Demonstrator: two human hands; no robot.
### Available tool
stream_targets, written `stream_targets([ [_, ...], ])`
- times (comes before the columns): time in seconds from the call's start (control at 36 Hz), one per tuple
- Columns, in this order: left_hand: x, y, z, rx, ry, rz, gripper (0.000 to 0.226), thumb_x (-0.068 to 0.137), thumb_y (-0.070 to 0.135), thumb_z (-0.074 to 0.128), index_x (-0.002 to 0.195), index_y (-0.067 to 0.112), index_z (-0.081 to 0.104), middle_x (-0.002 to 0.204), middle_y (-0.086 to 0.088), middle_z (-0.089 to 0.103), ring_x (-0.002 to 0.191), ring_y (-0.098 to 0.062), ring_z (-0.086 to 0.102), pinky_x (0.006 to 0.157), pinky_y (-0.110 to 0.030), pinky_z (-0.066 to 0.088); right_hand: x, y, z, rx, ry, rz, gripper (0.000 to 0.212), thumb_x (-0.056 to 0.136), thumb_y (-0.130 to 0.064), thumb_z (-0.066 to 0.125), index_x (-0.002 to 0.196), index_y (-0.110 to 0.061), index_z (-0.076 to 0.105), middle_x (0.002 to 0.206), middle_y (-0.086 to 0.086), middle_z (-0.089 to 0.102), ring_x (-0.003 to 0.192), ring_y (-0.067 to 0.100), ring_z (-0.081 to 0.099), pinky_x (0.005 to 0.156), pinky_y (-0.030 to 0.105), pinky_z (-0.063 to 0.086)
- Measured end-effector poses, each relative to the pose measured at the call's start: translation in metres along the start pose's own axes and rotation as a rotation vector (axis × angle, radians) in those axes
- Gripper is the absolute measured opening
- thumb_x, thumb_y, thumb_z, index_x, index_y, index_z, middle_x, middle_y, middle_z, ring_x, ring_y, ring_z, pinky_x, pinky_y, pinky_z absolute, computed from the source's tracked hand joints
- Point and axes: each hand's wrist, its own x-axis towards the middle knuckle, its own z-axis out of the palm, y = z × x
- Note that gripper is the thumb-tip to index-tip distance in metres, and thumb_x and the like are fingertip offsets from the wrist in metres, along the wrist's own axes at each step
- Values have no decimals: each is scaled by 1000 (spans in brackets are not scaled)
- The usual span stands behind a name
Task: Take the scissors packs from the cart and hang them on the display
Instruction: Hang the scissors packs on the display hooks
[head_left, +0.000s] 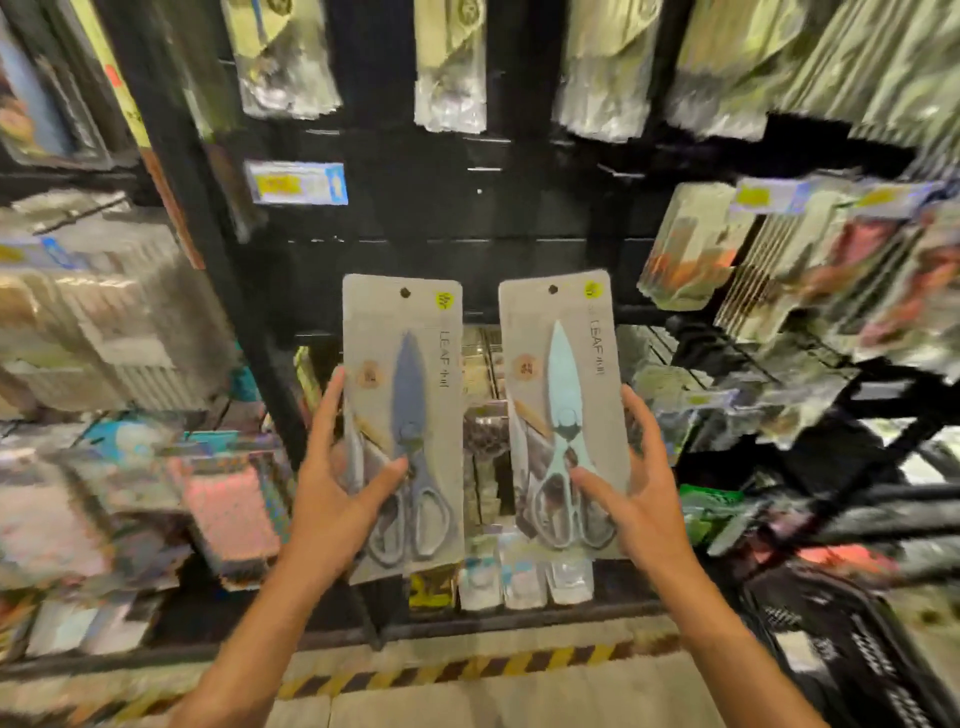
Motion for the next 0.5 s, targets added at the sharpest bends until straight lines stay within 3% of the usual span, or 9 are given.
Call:
stream_targets([
  [0.06, 5, 9, 22, -25, -22, 6, 96, 88, 6, 75, 158, 47, 23, 148, 42, 40, 133, 12, 49, 102, -14, 48, 9, -1, -19, -4, 16, -25, 87, 88, 2, 72, 155, -35, 29, 137, -35, 54, 119, -2, 63, 84, 15, 55],
  [0.11, 11, 16, 43, -34, -27, 9, 98, 88, 2, 74, 159, 43, 21, 138, 51, 41, 127, 17, 51, 93, -3, 46, 19, 1, -38, -3, 25, -35, 87, 88, 3, 72, 155, -32, 29, 131, -45, 51, 118, -7, 61, 84, 14, 55],
  [0.22, 25, 29, 83, -43, 1, 19, 98, 88, -3, 73, 160, 40, 21, 137, 47, 49, 130, 8, 54, 94, -8, 50, 40, 7, -74, -4, 29, -66, 88, 87, 2, 73, 153, -36, 30, 132, -47, 48, 119, -7, 59, 88, 17, 56],
  [0.33, 37, 39, 114, 2, 40, 42, 99, 88, -3, 72, 161, 37, 19, 136, 52, 45, 129, 10, 54, 100, -14, 51, 62, 16, -99, 23, -10, -74, 89, 87, 3, 73, 152, -39, 30, 133, -46, 49, 121, -3, 60, 89, 20, 57],
  [0.42, 43, 43, 128, 46, 56, 44, 100, 89, 1, 73, 161, 43, 18, 136, 51, 47, 131, 6, 54, 115, -44, 46, 76, 22, -110, 41, -44, -69, 88, 88, 5, 71, 152, -38, 29, 130, -48, 50, 121, -2, 61, 88, 19, 57],
  [0.44, 45, 44, 132, 45, 62, 46, 100, 89, 3, 74, 161, 44, 18, 139, 48, 47, 133, 4, 54, 115, -45, 46, 81, 24, -113, 46, -53, -67, 87, 88, 7, 71, 152, -35, 29, 127, -49, 51, 119, -4, 61, 86, 17, 57],
  [0.5, 50, 45, 139, 28, 79, 59, 99, 88, 3, 73, 160, 44, 20, 147, 42, 43, 133, 3, 54, 107, -28, 51, 93, 27, -116, 45, -71, -67, 86, 88, 7, 70, 153, -32, 28, 122, -52, 52, 116, -8, 61, 84, 15, 56],
])
